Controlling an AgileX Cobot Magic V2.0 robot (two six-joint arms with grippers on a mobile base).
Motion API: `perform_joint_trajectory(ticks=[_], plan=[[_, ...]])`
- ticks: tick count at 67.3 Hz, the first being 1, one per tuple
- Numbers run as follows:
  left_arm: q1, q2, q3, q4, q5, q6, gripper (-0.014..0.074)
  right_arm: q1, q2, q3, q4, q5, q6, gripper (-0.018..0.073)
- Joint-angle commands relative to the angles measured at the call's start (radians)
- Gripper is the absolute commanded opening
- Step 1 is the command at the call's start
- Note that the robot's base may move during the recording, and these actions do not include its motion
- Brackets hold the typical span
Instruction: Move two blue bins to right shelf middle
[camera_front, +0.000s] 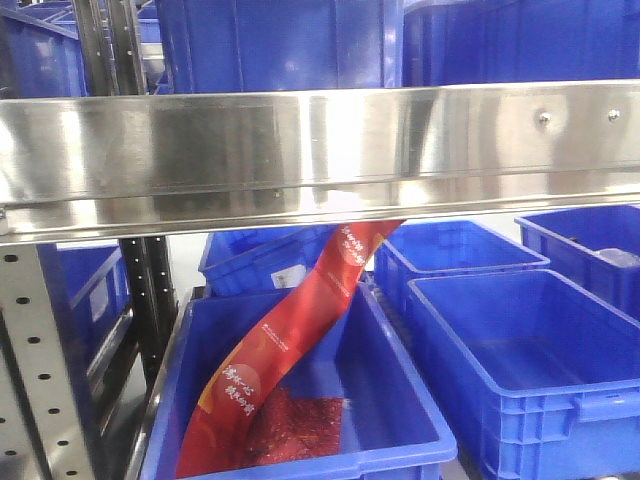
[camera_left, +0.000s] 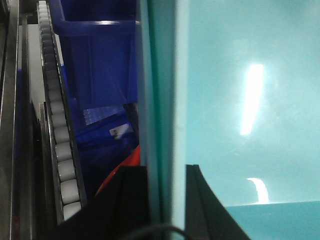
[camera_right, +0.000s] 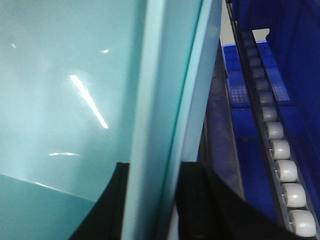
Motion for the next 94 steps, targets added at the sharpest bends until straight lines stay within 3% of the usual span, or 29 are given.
perform_joint_trajectory(ticks=[1, 32, 46, 55, 65, 74, 87, 94], plan=[[0.001, -0.01, -0.011, 0.011, -0.056, 0.008, -0.0111, 0.002, -0.019, -0.022, 0.05, -0.085, -0.01, -0.0154], [0.001, 0.057, -0.011, 0.013, 0.173, 0.008, -0.0111, 0.002, 0.206, -0.022, 0.05, -0.161, -0.076, -0.0154], [0.001, 0.102, -0.011, 0.011, 0.182, 0.003, -0.0095, 0.002, 0.268, -0.022, 0.05, -0.166, -0.097, -0.0112], [0.001, 0.115, -0.011, -0.013, 0.185, 0.002, 0.0064, 0.002, 0.279, -0.022, 0.05, -0.153, -0.097, 0.0099], [0.001, 0.115, -0.011, -0.009, 0.185, 0.002, 0.0369, 0.002, 0.277, -0.022, 0.05, -0.149, -0.097, 0.0388], [0.001, 0.113, -0.011, -0.007, 0.185, 0.002, 0.0583, 0.002, 0.251, -0.022, 0.05, -0.142, -0.097, 0.0456], [0.001, 0.069, -0.011, -0.013, 0.221, 0.002, 0.0582, -0.005, 0.152, -0.022, 0.05, -0.098, -0.097, 0.0449], [0.001, 0.017, -0.011, -0.013, 0.251, 0.002, 0.0482, -0.016, 0.074, -0.022, 0.05, -0.047, -0.097, 0.0356]])
